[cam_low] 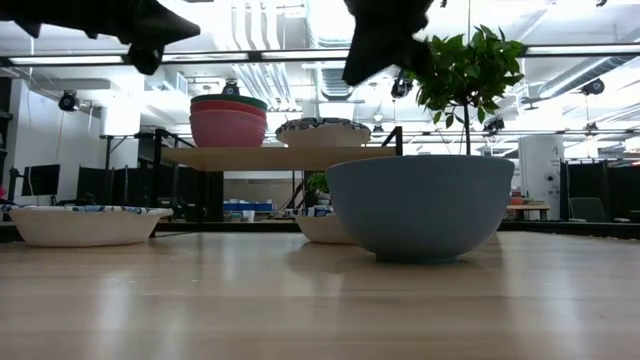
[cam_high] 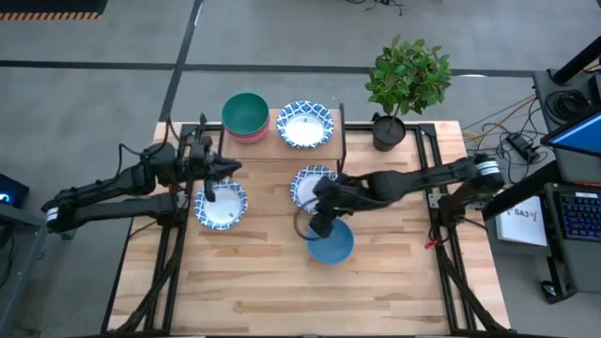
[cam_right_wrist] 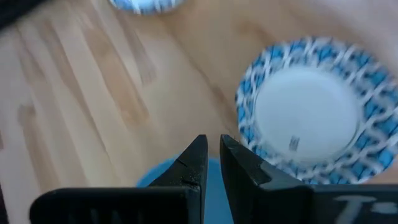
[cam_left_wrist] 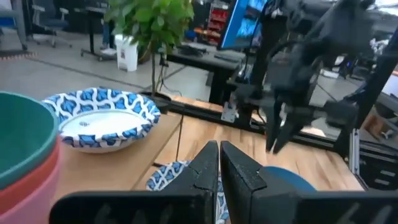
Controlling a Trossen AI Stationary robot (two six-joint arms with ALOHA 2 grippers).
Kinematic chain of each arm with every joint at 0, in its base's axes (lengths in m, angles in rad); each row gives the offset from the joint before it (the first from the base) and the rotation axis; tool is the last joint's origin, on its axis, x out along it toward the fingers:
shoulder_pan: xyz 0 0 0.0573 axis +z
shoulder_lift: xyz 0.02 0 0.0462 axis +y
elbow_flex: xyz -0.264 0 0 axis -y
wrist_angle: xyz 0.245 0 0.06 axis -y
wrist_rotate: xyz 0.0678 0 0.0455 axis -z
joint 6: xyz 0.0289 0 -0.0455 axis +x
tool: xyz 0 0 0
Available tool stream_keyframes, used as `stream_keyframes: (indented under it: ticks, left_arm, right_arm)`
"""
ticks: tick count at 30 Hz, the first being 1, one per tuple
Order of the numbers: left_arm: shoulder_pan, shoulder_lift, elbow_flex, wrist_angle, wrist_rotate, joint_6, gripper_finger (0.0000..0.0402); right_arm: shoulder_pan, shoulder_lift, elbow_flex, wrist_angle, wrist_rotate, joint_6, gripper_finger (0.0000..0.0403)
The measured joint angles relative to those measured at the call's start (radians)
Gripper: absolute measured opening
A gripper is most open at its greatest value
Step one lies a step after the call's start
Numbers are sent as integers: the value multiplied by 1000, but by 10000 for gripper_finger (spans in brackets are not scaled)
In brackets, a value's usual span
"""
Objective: Place and stack bowls onto a shelf
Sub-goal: Stack the right white bowl on the white bowl on the shelf
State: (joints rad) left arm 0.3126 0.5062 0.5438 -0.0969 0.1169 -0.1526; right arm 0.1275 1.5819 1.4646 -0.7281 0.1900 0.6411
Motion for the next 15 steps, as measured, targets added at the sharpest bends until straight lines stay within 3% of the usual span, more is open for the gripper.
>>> stream_keyframes:
  ticks: [4, 11, 15]
  left_arm:
    - [0, -62, -23, 2, -3, 10, 0]
    - [0, -137, -79, 1, -3, 12, 0]
    - [0, -165, -104, 8, -2, 12, 0]
  right_arm:
    - [-41, 115, 108, -102, -87, 20, 33]
    - [-120, 298, 259, -211, -145, 52, 34]
    - [-155, 391, 350, -310, -220, 48, 57]
